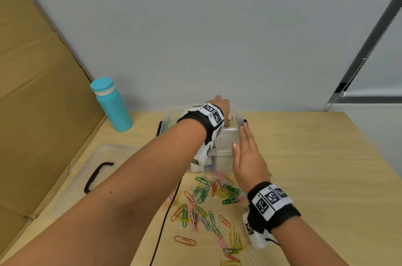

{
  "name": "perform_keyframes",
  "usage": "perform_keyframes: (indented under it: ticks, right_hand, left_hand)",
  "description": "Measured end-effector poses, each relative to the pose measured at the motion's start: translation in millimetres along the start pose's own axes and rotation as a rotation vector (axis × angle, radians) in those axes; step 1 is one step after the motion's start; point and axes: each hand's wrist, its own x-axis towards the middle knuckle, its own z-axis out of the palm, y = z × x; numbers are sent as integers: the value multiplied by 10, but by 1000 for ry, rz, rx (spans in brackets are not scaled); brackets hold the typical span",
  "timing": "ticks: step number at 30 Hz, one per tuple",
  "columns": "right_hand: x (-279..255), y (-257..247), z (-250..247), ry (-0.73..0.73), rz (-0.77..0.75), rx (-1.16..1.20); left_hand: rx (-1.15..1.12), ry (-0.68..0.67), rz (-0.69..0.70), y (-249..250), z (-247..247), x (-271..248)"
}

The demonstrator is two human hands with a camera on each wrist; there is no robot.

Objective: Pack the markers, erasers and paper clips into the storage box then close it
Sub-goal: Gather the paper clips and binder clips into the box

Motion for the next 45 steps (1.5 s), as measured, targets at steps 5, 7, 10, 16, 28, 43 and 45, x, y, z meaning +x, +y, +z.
perform_keyframes:
  ticks: [5, 7, 10, 16, 28, 43, 45]
  right_hand:
    - [-10, -12, 10, 8, 9, 20]
    - [-17, -13, 3, 2, 15, 26]
    - [-13, -20, -11, -15, 21, 39]
    - [-36, 106, -220, 36, 93, 144]
    - [-541, 501, -52, -744, 123, -226]
    - [-408, -94, 39, -805, -73, -159]
    - [-401, -146, 102, -837, -89, -192]
  left_hand:
    - [27, -92, 58, 7, -29, 108]
    - [-14, -88, 60, -39, -53, 70]
    - [-173, 20, 79, -131, -121, -189]
    - [-474, 498, 163, -359, -7, -1195]
    - [-297, -121, -223, -809, 1446, -1994]
    - [-363, -99, -58, -439, 1482, -1804]
    - [-314, -150, 2, -407, 1466, -1712]
